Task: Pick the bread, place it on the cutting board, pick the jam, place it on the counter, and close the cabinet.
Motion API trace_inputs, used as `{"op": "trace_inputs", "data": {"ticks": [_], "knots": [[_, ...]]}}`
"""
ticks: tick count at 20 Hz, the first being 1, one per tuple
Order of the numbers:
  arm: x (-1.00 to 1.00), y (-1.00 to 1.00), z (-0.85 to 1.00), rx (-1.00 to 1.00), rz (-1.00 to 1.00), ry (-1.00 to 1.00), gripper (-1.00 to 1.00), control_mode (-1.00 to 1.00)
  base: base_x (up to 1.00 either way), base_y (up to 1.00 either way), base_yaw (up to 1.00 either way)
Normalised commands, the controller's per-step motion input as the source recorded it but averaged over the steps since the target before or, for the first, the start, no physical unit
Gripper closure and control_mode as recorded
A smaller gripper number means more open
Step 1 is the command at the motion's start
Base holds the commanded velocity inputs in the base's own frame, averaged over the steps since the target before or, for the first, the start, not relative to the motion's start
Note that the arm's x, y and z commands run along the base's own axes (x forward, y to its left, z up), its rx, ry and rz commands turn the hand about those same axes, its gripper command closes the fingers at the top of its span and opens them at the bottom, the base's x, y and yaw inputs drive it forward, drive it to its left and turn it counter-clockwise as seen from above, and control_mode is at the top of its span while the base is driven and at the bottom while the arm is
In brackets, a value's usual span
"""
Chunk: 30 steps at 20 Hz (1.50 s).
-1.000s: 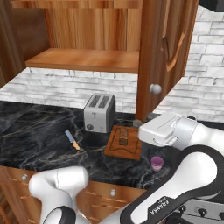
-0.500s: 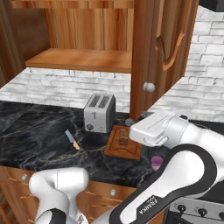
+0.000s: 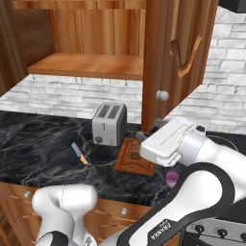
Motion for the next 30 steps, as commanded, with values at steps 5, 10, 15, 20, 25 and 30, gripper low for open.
{"op": "trace_inputs", "data": {"ticks": [5, 10, 15, 20, 25, 30], "knots": [[0.03, 0.02, 0.04, 0.00, 0.00, -0.12, -1.00, -1.00, 0.00, 0.00, 0.00], [0.16, 0.14, 0.01, 0.00, 0.00, -0.05, -1.00, -1.00, 0.00, 0.00, 0.00], [0.15, 0.24, 0.01, 0.00, 0.00, -0.01, -1.00, -1.00, 0.00, 0.00, 0.00], [0.12, 0.25, 0.04, 0.00, -0.01, 0.00, -1.00, -1.00, 0.00, 0.00, 0.00], [0.16, 0.31, 0.00, 0.00, -0.04, 0.00, -1.00, -1.00, 0.00, 0.00, 0.00], [0.17, 0.30, 0.00, 0.00, -0.04, 0.00, -1.00, -1.00, 0.00, 0.00, 0.00]]}}
